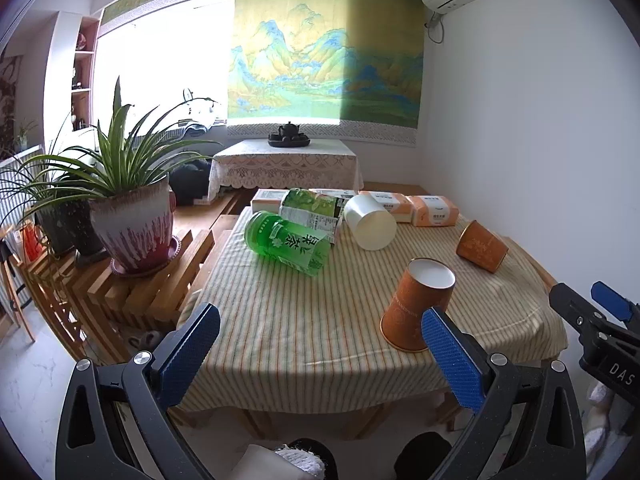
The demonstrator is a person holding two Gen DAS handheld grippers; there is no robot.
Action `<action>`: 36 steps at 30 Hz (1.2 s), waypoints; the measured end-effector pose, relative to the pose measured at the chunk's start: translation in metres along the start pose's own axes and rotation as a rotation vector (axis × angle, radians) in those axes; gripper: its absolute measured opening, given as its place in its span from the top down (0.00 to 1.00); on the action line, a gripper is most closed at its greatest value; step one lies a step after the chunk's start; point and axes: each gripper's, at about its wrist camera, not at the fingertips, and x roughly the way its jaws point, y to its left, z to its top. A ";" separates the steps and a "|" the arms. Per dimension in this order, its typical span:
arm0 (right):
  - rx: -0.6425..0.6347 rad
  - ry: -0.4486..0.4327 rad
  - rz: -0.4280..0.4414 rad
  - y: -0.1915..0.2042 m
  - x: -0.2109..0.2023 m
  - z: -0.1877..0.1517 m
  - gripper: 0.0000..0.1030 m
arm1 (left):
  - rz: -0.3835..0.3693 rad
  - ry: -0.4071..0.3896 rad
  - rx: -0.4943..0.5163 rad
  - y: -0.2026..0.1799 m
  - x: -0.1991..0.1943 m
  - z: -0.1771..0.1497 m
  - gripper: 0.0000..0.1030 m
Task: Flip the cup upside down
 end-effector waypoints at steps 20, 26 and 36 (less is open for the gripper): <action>0.010 -0.002 -0.001 -0.002 0.001 -0.001 0.09 | -0.003 -0.003 0.011 -0.006 -0.001 0.000 0.01; 0.011 -0.002 0.001 -0.002 0.001 -0.001 0.09 | -0.002 -0.004 0.013 -0.006 -0.002 0.000 0.01; 0.012 0.001 0.001 -0.003 0.003 0.000 0.09 | -0.003 -0.003 0.013 -0.007 0.000 0.002 0.01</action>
